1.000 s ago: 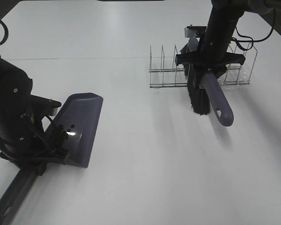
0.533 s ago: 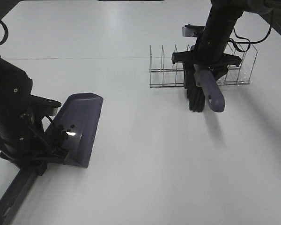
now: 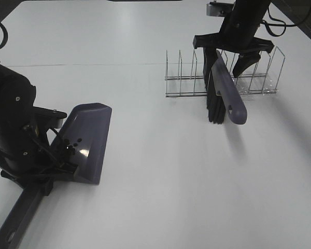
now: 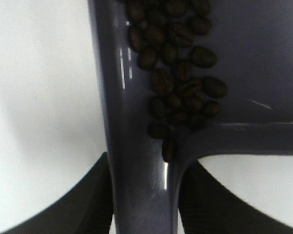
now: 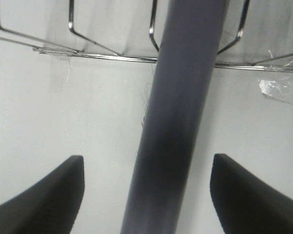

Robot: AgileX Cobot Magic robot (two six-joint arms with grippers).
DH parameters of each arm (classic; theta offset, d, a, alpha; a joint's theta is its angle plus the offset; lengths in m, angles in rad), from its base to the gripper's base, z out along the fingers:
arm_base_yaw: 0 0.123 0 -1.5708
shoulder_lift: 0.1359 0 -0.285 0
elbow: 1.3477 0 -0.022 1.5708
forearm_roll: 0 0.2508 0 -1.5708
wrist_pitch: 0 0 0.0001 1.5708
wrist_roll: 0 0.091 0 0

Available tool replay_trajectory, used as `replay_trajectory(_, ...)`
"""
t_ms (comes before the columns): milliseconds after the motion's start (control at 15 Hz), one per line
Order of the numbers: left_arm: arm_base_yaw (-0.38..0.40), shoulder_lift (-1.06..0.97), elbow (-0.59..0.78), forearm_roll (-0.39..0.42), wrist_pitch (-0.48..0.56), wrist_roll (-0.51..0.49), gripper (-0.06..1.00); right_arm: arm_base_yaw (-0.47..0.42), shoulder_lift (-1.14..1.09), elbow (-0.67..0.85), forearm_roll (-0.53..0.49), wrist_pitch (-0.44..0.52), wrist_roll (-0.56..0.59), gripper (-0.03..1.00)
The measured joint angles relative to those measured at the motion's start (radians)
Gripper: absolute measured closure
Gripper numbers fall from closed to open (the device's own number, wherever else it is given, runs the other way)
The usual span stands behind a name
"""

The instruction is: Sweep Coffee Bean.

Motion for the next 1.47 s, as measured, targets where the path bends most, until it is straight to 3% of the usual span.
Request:
replay_trajectory(533,0.007,0.118,-0.229,-0.046,0.028,0.004,0.6,0.0,-0.086,-0.001,-0.008,-0.002,-0.011,0.34)
replay_trajectory(800,0.007,0.127,-0.246,-0.057,0.039,0.017,0.59,0.0,-0.096,-0.001,-0.008,-0.001,-0.012,0.34)
replay_trajectory(867,0.007,0.127,-0.247,-0.061,0.04,0.021,0.56,0.0,-0.105,-0.001,-0.008,-0.001,-0.012,0.34)
replay_trajectory(1067,0.007,0.088,-0.247,-0.067,0.054,0.021,0.25,0.0,-0.157,-0.001,-0.009,-0.001,-0.019,0.34)
replay_trajectory(1267,0.01,0.007,-0.247,-0.049,0.091,0.031,0.24,0.0,-0.208,0.002,-0.015,-0.001,-0.029,0.34)
replay_trajectory(1467,0.079,-0.053,-0.262,-0.048,0.114,0.054,0.24,0.0,-0.272,0.065,-0.015,-0.003,-0.042,0.34)
